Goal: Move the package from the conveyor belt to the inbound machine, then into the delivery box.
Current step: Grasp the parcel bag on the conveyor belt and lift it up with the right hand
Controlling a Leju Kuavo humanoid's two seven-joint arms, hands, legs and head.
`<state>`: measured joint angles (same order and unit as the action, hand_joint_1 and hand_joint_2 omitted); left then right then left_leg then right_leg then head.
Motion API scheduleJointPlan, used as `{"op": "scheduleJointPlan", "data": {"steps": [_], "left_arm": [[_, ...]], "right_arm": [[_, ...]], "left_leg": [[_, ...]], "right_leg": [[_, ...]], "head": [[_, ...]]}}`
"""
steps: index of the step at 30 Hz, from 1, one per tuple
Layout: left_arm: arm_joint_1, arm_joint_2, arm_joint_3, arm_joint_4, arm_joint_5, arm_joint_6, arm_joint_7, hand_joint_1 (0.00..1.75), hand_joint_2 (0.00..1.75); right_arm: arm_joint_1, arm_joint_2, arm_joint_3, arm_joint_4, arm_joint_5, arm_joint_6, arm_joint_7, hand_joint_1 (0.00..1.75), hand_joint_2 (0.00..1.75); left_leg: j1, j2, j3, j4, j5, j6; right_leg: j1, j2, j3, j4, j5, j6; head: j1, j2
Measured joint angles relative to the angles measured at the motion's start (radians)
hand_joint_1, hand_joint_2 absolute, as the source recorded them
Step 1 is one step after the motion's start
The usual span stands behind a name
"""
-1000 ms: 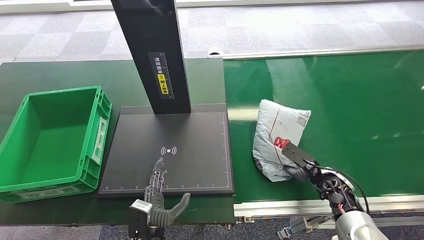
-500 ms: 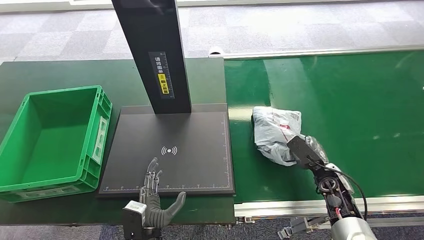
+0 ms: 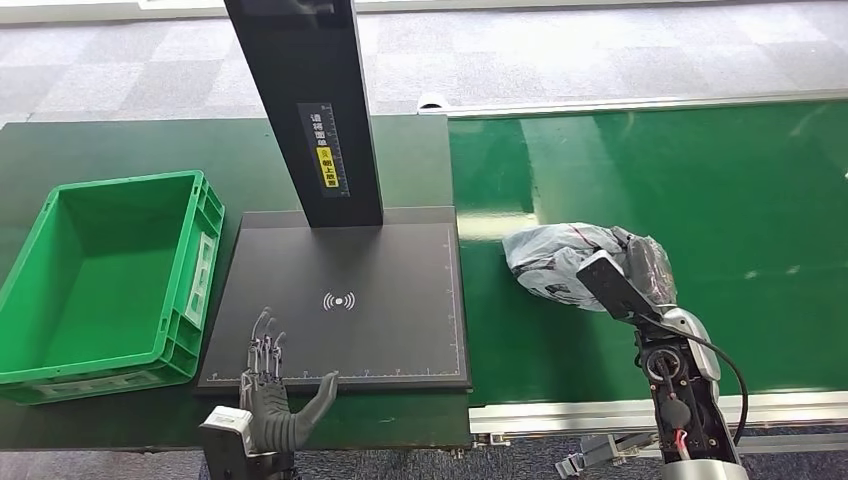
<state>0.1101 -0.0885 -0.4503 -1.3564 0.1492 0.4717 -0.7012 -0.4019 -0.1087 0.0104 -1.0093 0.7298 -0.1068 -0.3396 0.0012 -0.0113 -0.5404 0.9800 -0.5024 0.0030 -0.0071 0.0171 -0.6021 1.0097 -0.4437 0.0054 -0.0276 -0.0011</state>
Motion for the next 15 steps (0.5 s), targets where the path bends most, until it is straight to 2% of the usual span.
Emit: {"op": "scheduleJointPlan", "data": {"steps": [2, 5, 9, 12, 15], "left_arm": [[0.003, 0.001, 0.002, -0.01, -0.008, 0.003, 0.0, 0.0, 1.75], [0.016, 0.004, 0.019, -0.057, -0.038, 0.013, 0.0, 0.0, 1.75], [0.024, 0.016, 0.052, -0.132, -0.079, 0.036, 0.0, 0.0, 1.75], [0.025, 0.031, 0.082, -0.171, -0.1, 0.054, 0.0, 0.0, 1.75], [0.022, 0.049, 0.116, -0.192, -0.121, 0.062, 0.0, 0.0, 1.75]], "right_arm": [[0.004, 0.001, 0.004, -0.013, -0.003, -0.029, -0.016, 1.75, 1.75], [0.018, 0.005, 0.019, -0.08, -0.011, -0.127, -0.04, 1.75, 1.75], [0.063, 0.015, 0.061, -0.263, 0.01, -0.218, 0.005, 1.75, 1.75], [0.084, 0.019, 0.1, -0.364, 0.026, -0.222, 0.034, 1.75, 1.75], [0.076, 0.028, 0.15, -0.385, -0.013, -0.141, 0.039, 1.75, 1.75]], "left_leg": [[0.0, 0.0, 0.0, 0.0, 0.0, 0.0], [0.0, 0.0, -0.001, 0.0, 0.0, 0.0], [0.0, 0.0, -0.002, 0.0, 0.0, 0.0], [0.001, 0.0, -0.002, -0.001, 0.0, 0.0], [0.001, 0.001, -0.003, -0.001, 0.0, 0.0]], "right_leg": [[0.0, 0.0, 0.0, 0.0, 0.0, 0.0], [0.0, 0.0, -0.002, 0.0, 0.0, 0.0], [0.001, 0.0, -0.002, 0.0, 0.0, -0.001], [0.001, 0.0, -0.002, 0.0, -0.001, -0.001], [0.001, 0.001, -0.001, 0.0, -0.001, -0.002]], "head": [[0.0, 0.0], [0.0, 0.0], [0.0, 0.0], [0.0, 0.0], [0.0, 0.0]]}}
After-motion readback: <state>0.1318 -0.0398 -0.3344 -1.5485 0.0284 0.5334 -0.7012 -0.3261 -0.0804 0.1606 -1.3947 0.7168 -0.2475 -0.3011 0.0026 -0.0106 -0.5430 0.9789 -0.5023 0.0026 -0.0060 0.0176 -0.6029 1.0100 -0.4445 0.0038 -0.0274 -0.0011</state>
